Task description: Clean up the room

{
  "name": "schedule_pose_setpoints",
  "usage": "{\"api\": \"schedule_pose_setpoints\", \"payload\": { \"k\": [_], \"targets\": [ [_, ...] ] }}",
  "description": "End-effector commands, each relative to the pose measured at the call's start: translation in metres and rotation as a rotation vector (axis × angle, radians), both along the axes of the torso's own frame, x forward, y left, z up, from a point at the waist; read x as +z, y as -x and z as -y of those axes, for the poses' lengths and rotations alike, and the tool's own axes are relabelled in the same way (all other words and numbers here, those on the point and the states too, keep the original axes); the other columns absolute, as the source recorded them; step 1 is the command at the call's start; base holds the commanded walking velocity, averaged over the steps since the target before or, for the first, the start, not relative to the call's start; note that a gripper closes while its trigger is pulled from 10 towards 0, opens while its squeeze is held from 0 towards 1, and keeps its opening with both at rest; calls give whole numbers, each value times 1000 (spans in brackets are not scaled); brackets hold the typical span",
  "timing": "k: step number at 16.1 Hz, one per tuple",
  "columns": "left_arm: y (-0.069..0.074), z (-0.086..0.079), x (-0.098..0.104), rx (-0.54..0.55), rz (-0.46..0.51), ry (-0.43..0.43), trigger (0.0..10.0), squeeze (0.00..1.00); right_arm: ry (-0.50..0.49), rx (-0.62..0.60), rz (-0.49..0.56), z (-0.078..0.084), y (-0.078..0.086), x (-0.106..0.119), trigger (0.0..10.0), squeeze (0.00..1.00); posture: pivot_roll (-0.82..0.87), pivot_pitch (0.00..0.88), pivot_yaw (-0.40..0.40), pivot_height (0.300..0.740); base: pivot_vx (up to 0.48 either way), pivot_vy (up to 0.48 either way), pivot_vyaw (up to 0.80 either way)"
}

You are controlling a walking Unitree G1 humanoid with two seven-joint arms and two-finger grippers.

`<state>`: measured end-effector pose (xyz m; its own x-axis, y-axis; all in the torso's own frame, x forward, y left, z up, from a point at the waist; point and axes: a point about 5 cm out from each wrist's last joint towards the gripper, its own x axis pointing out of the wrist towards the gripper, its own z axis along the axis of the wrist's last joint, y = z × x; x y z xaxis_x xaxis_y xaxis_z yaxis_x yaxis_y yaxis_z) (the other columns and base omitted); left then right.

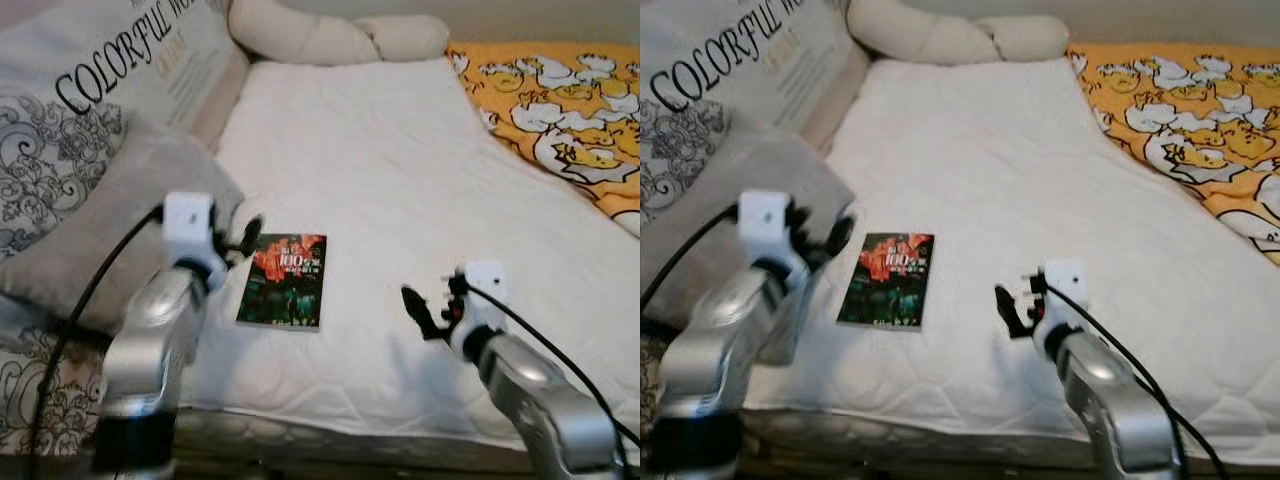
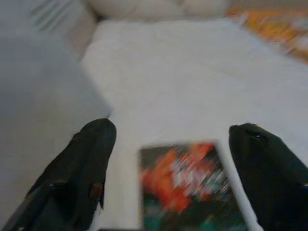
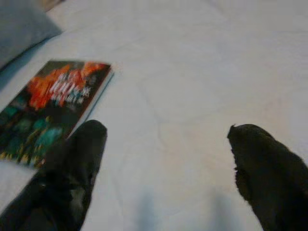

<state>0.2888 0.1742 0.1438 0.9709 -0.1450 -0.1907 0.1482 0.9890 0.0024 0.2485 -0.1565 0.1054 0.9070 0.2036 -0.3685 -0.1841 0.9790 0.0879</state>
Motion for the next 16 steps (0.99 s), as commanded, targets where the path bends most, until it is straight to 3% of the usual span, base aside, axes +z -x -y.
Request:
{"api": "schedule_pose_setpoints", "payload": {
  "k": [1, 3, 8, 16],
  "targets": [
    [4, -2, 2, 11, -27, -40, 10000, 1000, 3, -31, 21, 2, -4, 2, 10000, 1000, -83, 0, 41, 740, 0, 0, 0],
    [11, 4, 7, -27, 13, -44, 10000, 1000, -47, -21, 8, -6, -4, 2, 10000, 1000, -65, 0, 21, 740, 0, 0, 0],
    [22, 5, 4, -44, -29, -71, 10000, 1000, -56, -7, 5, -16, -7, 2, 10000, 1000, -59, 0, 2, 740, 0, -97, 0],
    [33, -8, -1, 0, -73, -86, 10000, 1000, -36, 29, -6, -20, -8, 3, 10000, 1000, -29, 0, -4, 740, 0, -243, 0]
  ]
}}
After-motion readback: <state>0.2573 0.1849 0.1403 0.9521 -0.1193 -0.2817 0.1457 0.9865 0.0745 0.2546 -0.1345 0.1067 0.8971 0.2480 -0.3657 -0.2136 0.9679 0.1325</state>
